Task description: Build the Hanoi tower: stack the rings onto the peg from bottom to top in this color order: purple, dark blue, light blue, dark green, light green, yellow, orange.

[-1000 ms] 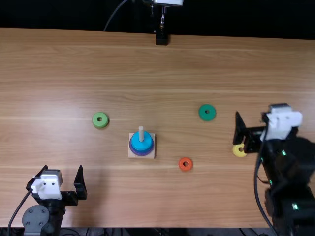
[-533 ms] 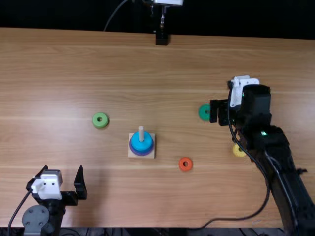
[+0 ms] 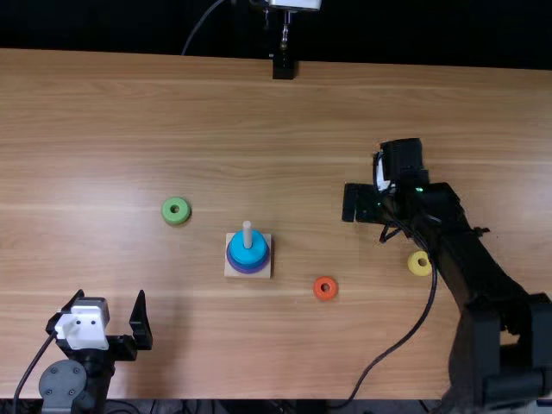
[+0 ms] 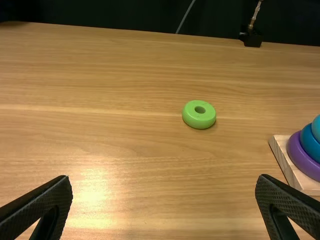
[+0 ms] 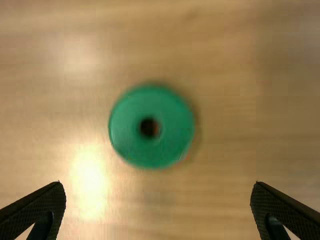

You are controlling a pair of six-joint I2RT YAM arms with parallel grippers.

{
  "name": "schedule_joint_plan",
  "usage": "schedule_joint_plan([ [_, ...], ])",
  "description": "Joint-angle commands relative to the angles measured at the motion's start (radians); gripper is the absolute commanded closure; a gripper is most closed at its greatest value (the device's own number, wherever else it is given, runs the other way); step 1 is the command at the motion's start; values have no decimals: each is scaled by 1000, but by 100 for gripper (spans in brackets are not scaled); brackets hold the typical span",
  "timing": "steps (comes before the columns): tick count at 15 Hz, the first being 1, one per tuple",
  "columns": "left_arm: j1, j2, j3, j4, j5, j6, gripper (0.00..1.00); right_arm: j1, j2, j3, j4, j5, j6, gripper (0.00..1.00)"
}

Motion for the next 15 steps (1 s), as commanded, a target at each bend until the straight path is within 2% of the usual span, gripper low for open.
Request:
schedule_joint_plan([
  [1, 10, -11, -110, -78, 11, 11, 0, 16, 41, 81, -31, 13, 24, 0],
  [6, 10, -11, -110, -78, 11, 11, 0, 8, 147, 187, -44, 18, 25, 0],
  [11, 10, -11, -110, -78, 11, 11, 0, 6, 213, 217, -44, 18, 29, 0],
  [15, 10, -11, -110, -78, 11, 11, 0, 6, 246, 233, -42, 46, 27, 0],
])
